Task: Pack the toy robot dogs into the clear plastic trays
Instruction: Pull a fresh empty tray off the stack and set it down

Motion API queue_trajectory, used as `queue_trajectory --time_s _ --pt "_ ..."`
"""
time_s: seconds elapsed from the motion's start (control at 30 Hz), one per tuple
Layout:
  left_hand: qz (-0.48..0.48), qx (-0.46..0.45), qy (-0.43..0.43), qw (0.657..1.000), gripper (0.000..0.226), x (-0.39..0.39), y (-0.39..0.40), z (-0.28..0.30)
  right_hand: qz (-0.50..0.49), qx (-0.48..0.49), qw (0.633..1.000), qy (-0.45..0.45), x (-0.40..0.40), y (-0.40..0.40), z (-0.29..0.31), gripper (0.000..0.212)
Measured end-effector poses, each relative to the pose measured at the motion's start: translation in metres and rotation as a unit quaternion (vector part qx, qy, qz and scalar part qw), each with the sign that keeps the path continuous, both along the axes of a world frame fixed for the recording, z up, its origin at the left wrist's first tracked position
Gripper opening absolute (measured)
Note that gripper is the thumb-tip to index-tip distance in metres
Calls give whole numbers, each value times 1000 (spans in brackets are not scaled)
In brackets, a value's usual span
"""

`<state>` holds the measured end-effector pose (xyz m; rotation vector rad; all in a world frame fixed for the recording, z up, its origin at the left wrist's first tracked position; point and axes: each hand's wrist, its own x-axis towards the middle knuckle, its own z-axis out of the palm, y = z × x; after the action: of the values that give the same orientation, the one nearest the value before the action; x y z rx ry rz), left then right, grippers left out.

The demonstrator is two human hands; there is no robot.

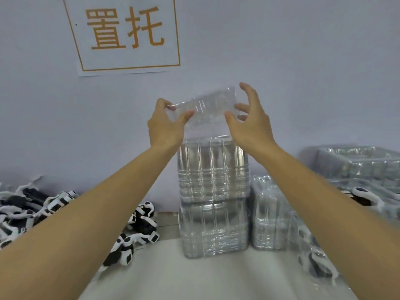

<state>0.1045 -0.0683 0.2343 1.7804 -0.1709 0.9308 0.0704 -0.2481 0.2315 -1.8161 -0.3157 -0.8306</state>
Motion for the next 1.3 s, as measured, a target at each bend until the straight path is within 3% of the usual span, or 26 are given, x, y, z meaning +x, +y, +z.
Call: queue_trajectory --time_s 0.07,0.17,0.27,0.37,0.53,0.73,0.83,0.9,1.2,1.3 --pt "-9 -41 -21 999 41 -13 -1 2 -21 61 998 -14 -10 3 2 58" --pt "-41 -101 -28 994 40 -36 -6 1 -31 138 990 13 -27 10 -2 33" --pt "-87 -157 -4 984 40 -64 -13 -11 36 146 988 32 -48 25 -19 24" --pt "-105 -179 16 978 40 -92 -21 -33 91 153 984 -15 -70 42 -34 5" --pt "-150 -211 61 964 49 -129 -22 -77 81 181 977 -73 -98 51 -63 18" --pt "-91 -63 47 993 45 -145 -10 -120 106 170 979 -23 -113 50 -97 22" --pt "-105 -18 43 993 21 -146 -1 -126 92 172 981 20 -113 53 -114 20" --pt "-146 -21 68 987 8 -145 4 -128 79 156 984 30 -111 54 -121 18" --pt "-230 -140 107 957 10 -145 7 -131 138 151 976 82 -113 51 -120 14" --pt "-220 -142 105 959 9 -143 7 -135 151 156 971 97 -113 51 -120 16"
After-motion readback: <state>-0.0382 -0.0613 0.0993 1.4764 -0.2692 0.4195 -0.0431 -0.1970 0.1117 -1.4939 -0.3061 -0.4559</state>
